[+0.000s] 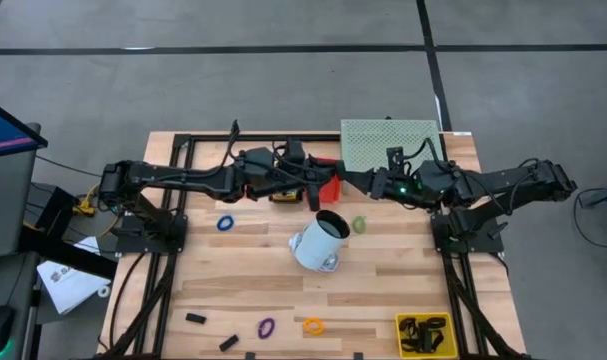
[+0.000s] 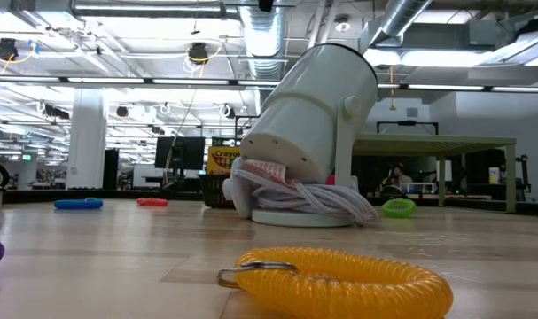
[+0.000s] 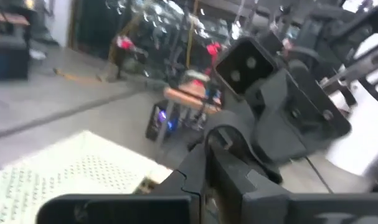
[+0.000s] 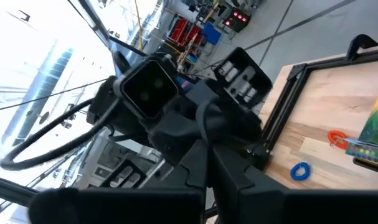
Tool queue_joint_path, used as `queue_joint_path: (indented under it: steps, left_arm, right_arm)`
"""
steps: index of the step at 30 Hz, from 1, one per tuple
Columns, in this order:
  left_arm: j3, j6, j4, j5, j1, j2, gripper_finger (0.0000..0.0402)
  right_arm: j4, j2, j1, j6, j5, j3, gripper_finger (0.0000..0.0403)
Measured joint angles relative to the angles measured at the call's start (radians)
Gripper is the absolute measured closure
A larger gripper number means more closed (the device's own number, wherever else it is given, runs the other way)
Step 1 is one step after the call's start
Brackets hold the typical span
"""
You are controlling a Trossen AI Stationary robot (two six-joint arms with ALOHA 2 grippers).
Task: Pick & Place Office Desk Supplies
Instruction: Put the black rubber band into the yellow bin
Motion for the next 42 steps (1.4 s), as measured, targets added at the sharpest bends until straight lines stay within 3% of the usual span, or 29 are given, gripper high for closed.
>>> queue_joint_path:
  steps: [3, 10, 17, 22, 28, 36, 42]
  left_arm:
    - [0.001, -0.042, -0.072, 0.033, -0.009, -0.021, 0.0373]
    - [-0.007, -0.019, -0.441, 0.069, -0.073, -0.136, 0.0346]
    - [-0.006, 0.021, -0.732, 0.003, -0.126, -0.279, 0.0334]
    - [-0.005, 0.015, -0.844, -0.099, -0.124, -0.369, 0.0332]
    - [-0.005, 0.017, -0.924, -0.195, -0.112, -0.431, 0.0334]
    - [-0.005, -0.016, -1.026, -0.202, -0.092, -0.417, 0.0330]
    - [-0.005, -0.020, -1.022, -0.199, -0.095, -0.383, 0.0329]
  right_arm:
    - [0.000, 0.000, 0.000, -0.004, 0.000, 0.000, 0.0400]
    - [-0.051, -0.018, -0.001, -0.004, 0.026, 0.002, 0.0401]
    - [-0.396, -0.042, 0.059, 0.169, -0.055, 0.001, 0.0402]
    - [-0.688, -0.048, 0.229, 0.429, -0.081, 0.001, 0.0402]
    - [-0.865, -0.016, 0.529, 0.775, -0.166, 0.001, 0.0403]
    - [-0.911, 0.149, 0.824, 1.170, -0.354, 0.000, 0.0403]
    - [-0.830, 0.297, 0.897, 1.193, -0.509, 0.000, 0.0403]
